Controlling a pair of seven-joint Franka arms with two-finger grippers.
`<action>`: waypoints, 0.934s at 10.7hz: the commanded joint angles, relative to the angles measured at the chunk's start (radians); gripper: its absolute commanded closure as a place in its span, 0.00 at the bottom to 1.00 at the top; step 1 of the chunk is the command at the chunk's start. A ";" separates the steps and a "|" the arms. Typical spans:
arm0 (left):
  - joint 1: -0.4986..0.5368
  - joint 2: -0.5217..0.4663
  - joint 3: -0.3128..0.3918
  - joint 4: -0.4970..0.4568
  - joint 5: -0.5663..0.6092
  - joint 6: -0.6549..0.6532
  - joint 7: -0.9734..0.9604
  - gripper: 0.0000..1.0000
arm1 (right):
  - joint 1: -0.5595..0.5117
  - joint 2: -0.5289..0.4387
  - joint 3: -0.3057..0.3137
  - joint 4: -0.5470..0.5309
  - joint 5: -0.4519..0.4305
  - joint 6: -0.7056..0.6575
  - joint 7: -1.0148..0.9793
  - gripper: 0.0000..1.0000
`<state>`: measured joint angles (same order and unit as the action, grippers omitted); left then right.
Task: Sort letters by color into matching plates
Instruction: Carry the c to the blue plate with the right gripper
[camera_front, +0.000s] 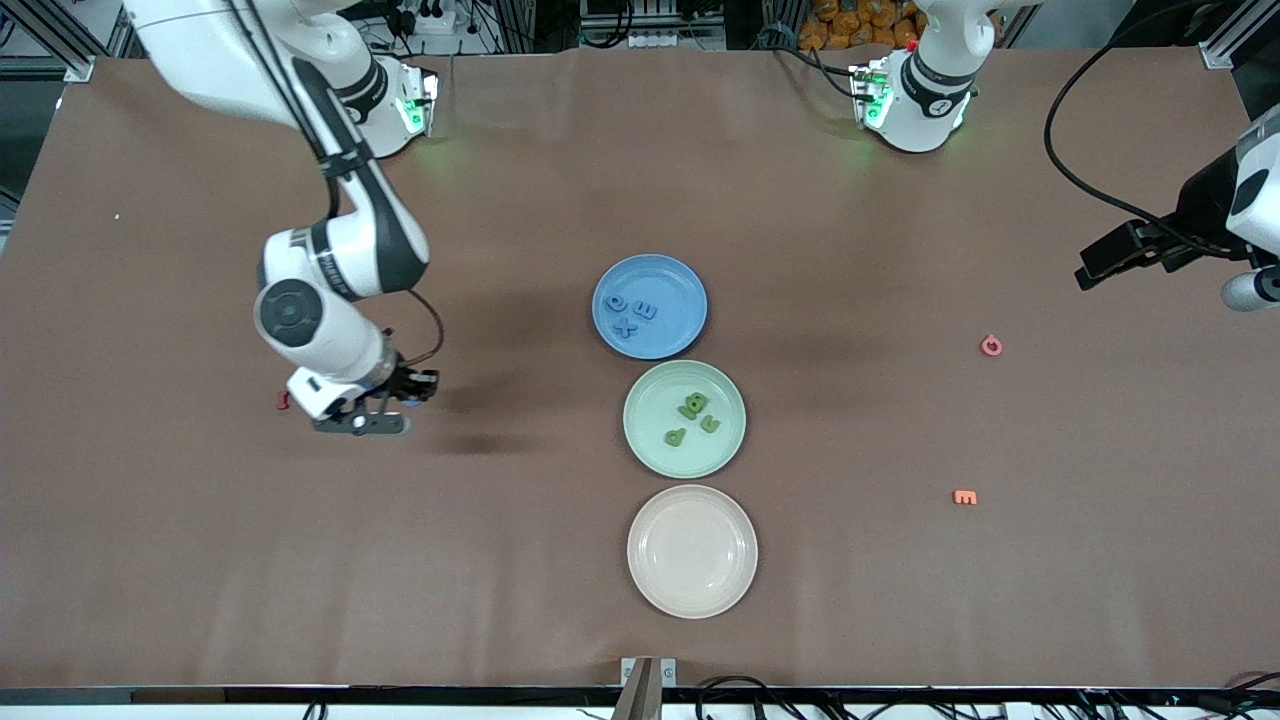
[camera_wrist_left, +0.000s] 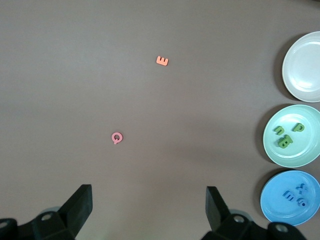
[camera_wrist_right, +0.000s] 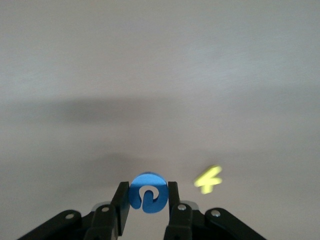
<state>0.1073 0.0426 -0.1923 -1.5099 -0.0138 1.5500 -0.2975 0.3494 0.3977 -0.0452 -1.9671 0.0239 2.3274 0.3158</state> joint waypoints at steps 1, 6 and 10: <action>0.008 -0.006 -0.003 0.002 -0.009 -0.002 0.014 0.00 | 0.167 -0.008 -0.010 0.054 0.011 -0.092 0.136 0.72; 0.008 -0.006 -0.003 0.002 -0.011 -0.002 0.014 0.00 | 0.425 0.059 -0.010 0.151 0.011 -0.138 0.233 0.72; 0.008 -0.006 -0.003 0.000 -0.011 -0.002 0.014 0.00 | 0.552 0.193 -0.009 0.302 0.011 -0.161 0.250 0.72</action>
<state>0.1075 0.0426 -0.1922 -1.5099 -0.0138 1.5500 -0.2975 0.8546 0.4945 -0.0431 -1.7908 0.0249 2.2066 0.5604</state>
